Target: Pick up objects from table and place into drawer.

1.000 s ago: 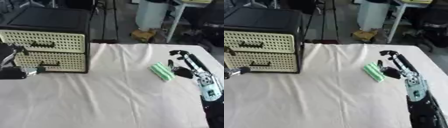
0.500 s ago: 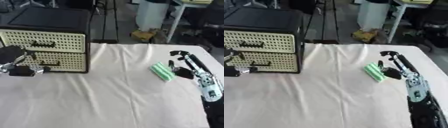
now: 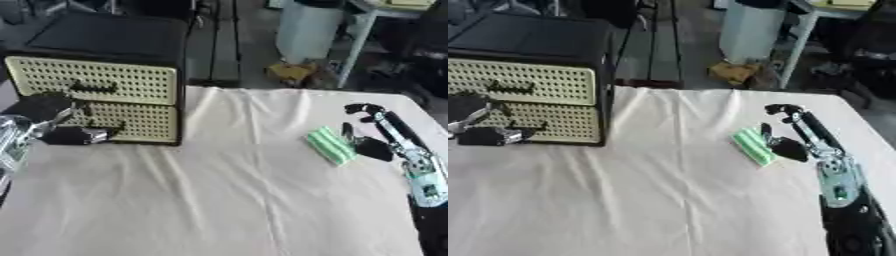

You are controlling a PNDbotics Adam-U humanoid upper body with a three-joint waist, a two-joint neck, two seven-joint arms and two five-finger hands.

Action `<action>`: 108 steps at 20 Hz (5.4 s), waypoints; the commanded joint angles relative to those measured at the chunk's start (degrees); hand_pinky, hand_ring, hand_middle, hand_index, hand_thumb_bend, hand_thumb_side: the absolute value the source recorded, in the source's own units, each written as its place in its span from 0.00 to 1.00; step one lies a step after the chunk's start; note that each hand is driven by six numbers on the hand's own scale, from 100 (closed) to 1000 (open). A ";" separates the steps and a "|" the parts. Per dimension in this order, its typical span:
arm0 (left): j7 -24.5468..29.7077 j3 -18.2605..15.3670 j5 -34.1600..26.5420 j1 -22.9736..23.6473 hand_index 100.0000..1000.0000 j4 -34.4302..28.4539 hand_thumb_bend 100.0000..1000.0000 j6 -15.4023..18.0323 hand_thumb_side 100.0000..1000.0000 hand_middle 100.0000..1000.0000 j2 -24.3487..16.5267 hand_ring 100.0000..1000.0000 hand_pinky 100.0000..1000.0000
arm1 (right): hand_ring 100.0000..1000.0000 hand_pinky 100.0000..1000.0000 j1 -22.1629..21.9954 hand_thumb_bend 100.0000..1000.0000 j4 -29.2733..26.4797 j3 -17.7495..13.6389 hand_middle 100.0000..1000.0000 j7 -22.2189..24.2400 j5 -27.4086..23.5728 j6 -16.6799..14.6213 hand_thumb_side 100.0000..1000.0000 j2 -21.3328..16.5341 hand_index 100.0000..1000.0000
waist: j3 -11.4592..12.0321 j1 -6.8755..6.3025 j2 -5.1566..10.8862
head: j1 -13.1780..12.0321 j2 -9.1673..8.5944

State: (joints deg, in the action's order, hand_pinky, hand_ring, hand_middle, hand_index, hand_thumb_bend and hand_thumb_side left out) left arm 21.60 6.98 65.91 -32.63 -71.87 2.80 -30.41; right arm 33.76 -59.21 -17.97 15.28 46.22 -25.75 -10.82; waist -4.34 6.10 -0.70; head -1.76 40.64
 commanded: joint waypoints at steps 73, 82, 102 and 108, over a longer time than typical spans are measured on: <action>-10.24 -9.24 -16.17 26.22 0.69 -41.11 0.44 -10.39 1.00 0.00 2.27 0.00 0.00 | 1.00 0.87 13.91 0.02 11.89 -4.67 0.87 -1.64 21.38 16.08 0.42 3.07 0.89 | 2.28 -1.26 0.59 | 2.49 -2.32; -9.17 -9.79 -16.10 26.67 0.69 -41.07 0.43 -10.38 1.00 0.00 2.68 0.00 0.00 | 1.00 0.89 15.99 0.10 12.59 -8.34 0.88 1.02 26.49 21.55 0.47 3.74 0.90 | 2.61 -1.20 0.67 | 3.06 -2.50; -7.89 -10.07 -14.83 27.21 0.70 -41.07 0.42 -10.24 1.00 0.00 3.02 0.00 0.00 | 1.00 0.87 14.40 0.11 22.54 -7.91 0.86 -5.22 28.45 26.67 0.46 1.67 0.89 | 2.67 -1.18 0.52 | 2.93 -2.93; -7.84 -10.02 -14.66 27.13 0.70 -41.18 0.42 -10.21 1.00 0.00 3.15 0.00 0.00 | 1.00 0.87 14.53 0.11 24.75 -6.84 0.86 -7.13 27.43 27.01 0.46 1.23 0.89 | 2.72 -1.14 0.49 | 2.82 -2.98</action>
State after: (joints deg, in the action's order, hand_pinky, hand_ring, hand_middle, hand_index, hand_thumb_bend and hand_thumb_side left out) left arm 13.67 -2.63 51.00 -5.05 -112.38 -7.45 -26.68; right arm 47.28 -34.32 -25.19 8.72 74.35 1.20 -7.62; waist -1.64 5.27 -0.69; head 1.09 38.13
